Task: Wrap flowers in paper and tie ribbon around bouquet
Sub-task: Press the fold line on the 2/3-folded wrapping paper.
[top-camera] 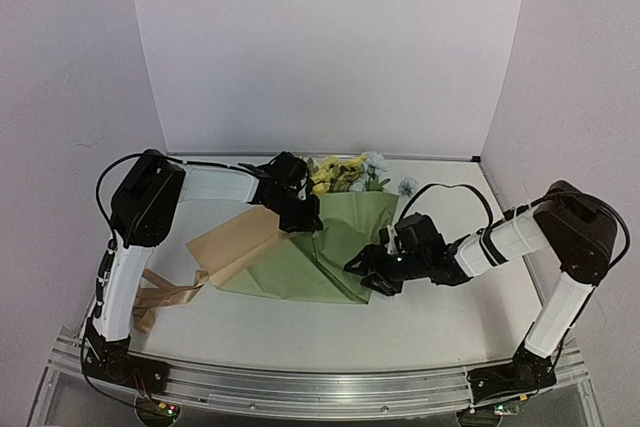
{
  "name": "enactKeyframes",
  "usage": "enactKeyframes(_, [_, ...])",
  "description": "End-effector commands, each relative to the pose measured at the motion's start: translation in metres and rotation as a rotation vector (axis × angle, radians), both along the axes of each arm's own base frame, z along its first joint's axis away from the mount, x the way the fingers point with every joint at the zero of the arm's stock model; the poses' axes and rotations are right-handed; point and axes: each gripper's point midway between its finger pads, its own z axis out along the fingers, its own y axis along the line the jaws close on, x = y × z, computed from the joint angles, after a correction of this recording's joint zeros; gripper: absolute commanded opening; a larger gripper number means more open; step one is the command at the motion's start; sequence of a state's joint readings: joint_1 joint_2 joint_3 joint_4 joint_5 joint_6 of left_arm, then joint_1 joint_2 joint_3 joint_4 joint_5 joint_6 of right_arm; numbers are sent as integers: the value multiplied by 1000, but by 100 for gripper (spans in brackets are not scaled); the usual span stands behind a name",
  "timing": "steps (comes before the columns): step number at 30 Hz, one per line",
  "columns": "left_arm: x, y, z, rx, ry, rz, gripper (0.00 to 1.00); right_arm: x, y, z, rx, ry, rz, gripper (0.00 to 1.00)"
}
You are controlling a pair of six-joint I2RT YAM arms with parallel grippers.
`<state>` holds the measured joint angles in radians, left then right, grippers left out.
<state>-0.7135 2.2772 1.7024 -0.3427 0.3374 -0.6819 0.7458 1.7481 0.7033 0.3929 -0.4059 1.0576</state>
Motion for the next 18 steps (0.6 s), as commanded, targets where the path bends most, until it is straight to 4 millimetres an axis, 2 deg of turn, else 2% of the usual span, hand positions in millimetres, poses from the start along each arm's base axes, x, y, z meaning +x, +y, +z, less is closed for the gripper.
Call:
enactKeyframes(1, [6,-3,12,-17,-21,8,0,-20,-11,-30,-6,58,-34,66])
enactKeyframes(3, [6,-3,12,-16,-18,9,0,-30,-14,-33,-9,62,-25,67])
enactKeyframes(6, [6,-3,11,-16,-18,10,0,-38,-13,-27,-5,47,-14,68])
enactKeyframes(12, [6,-5,21,-30,-29,3,2,-46,-16,-43,-47,70,-5,68])
enactKeyframes(14, [5,-3,33,-39,-44,1,8,-46,-19,-47,-69,76,-13,67])
enactKeyframes(18, [-1,7,73,-74,-103,20,27,-42,-20,-41,-112,55,-21,63])
